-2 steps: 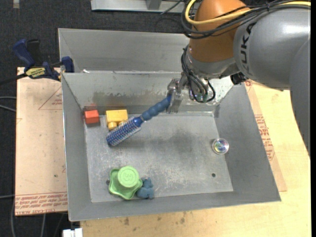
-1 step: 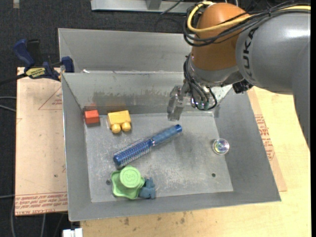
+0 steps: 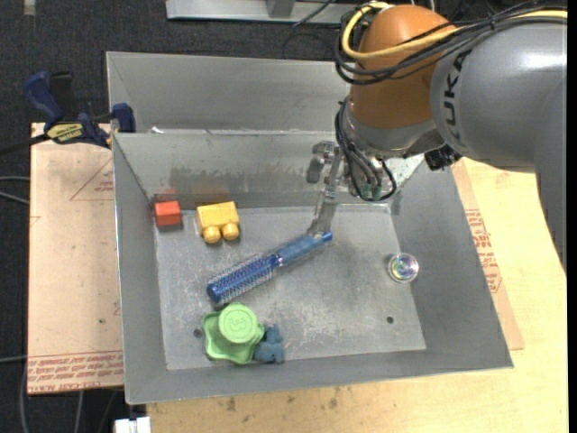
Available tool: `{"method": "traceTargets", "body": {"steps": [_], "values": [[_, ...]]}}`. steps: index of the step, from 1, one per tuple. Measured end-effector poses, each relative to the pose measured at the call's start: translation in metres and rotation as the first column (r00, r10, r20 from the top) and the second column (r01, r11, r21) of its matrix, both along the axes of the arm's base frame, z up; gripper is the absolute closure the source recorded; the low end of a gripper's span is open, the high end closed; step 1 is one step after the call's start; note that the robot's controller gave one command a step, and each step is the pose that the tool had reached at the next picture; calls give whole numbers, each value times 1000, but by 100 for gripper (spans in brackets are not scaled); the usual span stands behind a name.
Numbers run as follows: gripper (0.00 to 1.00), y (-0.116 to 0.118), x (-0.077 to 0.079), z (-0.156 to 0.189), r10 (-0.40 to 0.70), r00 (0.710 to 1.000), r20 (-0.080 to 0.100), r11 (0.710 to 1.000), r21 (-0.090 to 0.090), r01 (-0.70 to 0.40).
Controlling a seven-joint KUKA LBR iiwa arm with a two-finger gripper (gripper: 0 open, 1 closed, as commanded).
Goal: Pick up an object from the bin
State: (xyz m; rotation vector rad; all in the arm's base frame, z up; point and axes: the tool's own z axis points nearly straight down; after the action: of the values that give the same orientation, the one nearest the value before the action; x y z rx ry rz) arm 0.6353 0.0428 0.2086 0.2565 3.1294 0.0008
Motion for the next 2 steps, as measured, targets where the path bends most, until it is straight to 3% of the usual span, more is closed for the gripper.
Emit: {"method": "traceTargets", "body": {"steps": [1,2], "values": [[0,-6,-1,-143,206,978,-6,978,1,-206],[100,-6,1,-138,206,979,0,979,0,-206]]}}
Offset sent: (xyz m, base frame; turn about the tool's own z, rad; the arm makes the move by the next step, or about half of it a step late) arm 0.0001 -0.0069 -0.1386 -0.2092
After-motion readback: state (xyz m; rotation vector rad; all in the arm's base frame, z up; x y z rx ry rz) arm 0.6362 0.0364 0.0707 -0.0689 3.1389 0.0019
